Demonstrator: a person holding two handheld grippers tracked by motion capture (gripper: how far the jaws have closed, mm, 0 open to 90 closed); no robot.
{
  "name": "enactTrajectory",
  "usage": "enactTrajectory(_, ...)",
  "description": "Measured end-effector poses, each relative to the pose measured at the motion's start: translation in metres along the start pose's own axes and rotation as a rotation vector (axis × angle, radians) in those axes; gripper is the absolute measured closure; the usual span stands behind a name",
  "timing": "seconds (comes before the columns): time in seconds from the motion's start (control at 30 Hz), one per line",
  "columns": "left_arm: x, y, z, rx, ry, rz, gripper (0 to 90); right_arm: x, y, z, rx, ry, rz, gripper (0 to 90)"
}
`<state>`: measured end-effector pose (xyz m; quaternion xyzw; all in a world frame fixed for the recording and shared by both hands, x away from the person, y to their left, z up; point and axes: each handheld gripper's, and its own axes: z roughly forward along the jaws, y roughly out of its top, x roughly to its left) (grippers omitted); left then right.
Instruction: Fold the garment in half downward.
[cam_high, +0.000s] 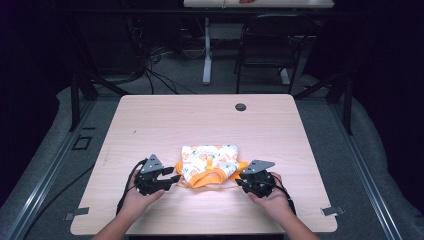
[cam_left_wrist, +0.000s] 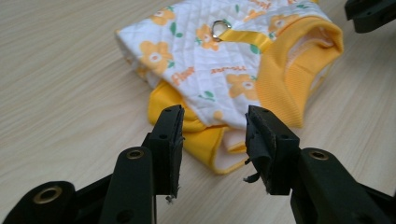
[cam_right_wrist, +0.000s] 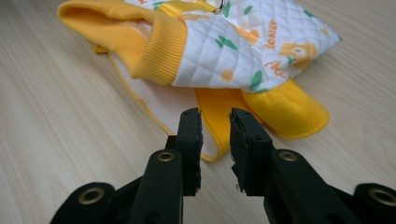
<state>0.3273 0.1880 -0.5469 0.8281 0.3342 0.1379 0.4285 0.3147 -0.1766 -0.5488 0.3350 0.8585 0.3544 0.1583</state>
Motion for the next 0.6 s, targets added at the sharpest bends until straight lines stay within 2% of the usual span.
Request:
enactTrajectory(0.27,0.010,-0.014,-0.015,-0.013,0.044,-0.033,56.5,-0.004,-0.008,-0.013,-0.027,-0.022,0.026,72.6)
enactTrajectory(0.33,0.011,-0.018,-0.018,-0.015,0.044,-0.045,56.5,-0.005,-0.010,-0.016,-0.030,-0.022,0.030,72.4)
enactTrajectory(0.6,0.009,-0.028,-0.023,-0.019,0.058,-0.049,55.6,-0.004,-0.017,-0.019,-0.037,-0.034,0.041,71.0)
